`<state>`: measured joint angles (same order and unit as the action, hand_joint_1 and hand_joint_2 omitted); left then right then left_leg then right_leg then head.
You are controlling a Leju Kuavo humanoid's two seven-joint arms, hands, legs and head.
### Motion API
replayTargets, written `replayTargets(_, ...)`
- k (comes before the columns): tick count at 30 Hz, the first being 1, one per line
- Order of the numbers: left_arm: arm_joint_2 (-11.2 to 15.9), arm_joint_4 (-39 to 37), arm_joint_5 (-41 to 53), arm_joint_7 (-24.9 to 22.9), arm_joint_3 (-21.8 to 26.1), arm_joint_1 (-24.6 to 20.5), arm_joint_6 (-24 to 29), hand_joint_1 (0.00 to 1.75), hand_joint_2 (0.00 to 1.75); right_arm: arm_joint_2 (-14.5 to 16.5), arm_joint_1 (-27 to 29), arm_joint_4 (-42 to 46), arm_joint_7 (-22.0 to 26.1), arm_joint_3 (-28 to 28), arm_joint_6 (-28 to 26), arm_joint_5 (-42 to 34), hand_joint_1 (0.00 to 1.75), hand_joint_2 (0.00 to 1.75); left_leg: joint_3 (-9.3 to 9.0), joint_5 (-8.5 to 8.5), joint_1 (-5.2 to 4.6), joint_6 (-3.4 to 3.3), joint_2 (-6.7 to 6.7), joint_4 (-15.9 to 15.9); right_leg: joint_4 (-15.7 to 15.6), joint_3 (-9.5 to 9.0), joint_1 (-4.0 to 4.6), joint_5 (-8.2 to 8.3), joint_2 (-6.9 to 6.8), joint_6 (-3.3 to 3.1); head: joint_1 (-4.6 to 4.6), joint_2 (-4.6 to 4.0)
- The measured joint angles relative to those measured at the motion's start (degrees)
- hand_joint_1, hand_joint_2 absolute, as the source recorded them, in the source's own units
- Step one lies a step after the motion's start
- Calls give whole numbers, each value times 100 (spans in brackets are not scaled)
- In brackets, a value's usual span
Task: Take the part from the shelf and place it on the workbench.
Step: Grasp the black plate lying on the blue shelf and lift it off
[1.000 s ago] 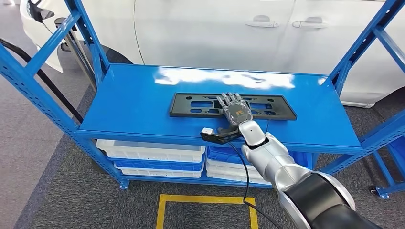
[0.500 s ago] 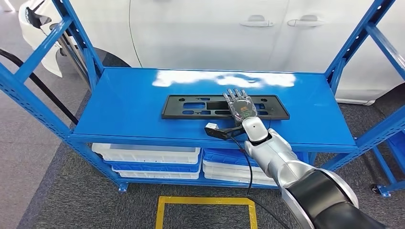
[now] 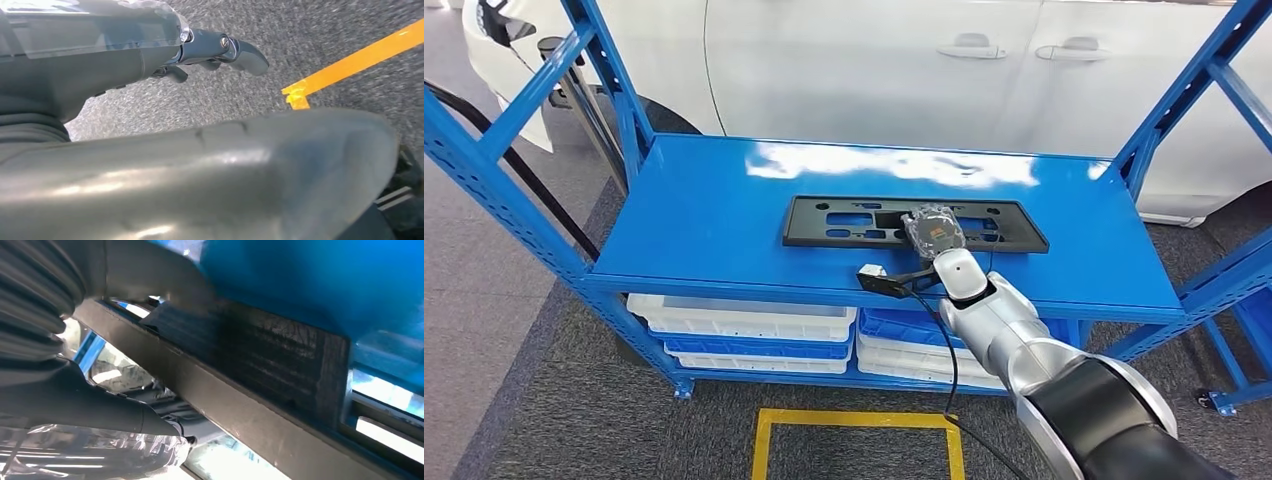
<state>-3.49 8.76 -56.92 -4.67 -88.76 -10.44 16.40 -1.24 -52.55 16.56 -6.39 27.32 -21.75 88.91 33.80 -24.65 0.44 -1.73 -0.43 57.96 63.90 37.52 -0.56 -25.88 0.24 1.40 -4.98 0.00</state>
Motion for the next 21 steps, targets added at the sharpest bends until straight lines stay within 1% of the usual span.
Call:
replayTargets(1,-2,0,5,19,0,-5,-2,0,0,-2,-10,1,18,-3,-3,10,175,175,0,-7,-8,18,0,3,-347,-158,18,127,-1,-32,0,0)
replayTargets(2,-4,0,9,28,0,-8,-3,0,0,-2,-17,1,28,-5,-7,19,175,175,4,-12,-15,33,0,6,-555,-250,36,183,-3,-56,0,0)
replayTargets(3,-5,0,11,33,0,-10,-3,0,0,-3,-20,1,36,-6,-9,24,175,175,11,-14,-21,44,0,9,-624,-275,50,178,-4,-66,0,0)
replayTargets(10,-6,0,14,40,0,-11,-3,0,0,-3,-21,1,44,-7,-12,32,175,175,18,-14,-23,63,0,10,-627,-266,61,184,-7,-70,0,0)
replayTargets(12,-7,0,15,50,0,-9,-3,0,0,-4,-18,1,61,-8,-26,42,175,175,19,-11,-14,89,2,1,-613,-259,72,177,-7,-81,0,0)
replayTargets(14,-7,0,14,61,0,-9,-5,0,0,-7,-21,5,92,-10,-55,54,175,175,8,-18,-20,136,2,-12,-638,-272,53,185,-9,-120,-1,0)
replayTargets(15,-7,0,10,63,-1,-12,-6,0,0,-8,-23,9,106,-11,-66,60,175,175,77,-132,-20,170,5,162,-666,-294,34,193,-18,-153,-1,0)
replayTargets(16,-6,0,4,65,-1,-9,-7,0,0,-8,-18,10,118,-14,-74,65,175,175,211,-215,-11,211,7,451,-682,-318,18,192,-24,-186,-1,0)
replayTargets(17,-5,0,-2,66,-1,-7,-6,0,0,-8,-11,10,126,-15,-76,71,175,175,286,-232,2,236,10,608,-681,-339,9,182,-27,-205,-1,0)
replayTargets(18,-4,0,-7,67,-1,-6,-5,0,0,-8,-4,8,133,-17,-76,77,175,175,307,-203,18,251,12,649,-664,-352,13,162,-28,-213,-1,0)
replayTargets(19,-3,0,-10,67,0,-6,-5,0,0,-8,1,7,143,-17,-76,81,175,175,243,-98,24,240,13,489,-638,-350,23,140,-23,-199,-1,0)
replayTargets(20,-2,0,-11,67,-1,-11,-5,0,0,-9,-3,7,154,-18,-76,84,175,175,119,-17,13,209,11,210,-619,-338,31,131,-18,-175,-1,0)
replayTargets(21,-2,0,-12,66,-1,-11,-4,0,0,-8,-7,8,173,-20,-78,84,175,175,63,3,4,176,8,69,-608,-321,36,130,-15,-146,-1,0)
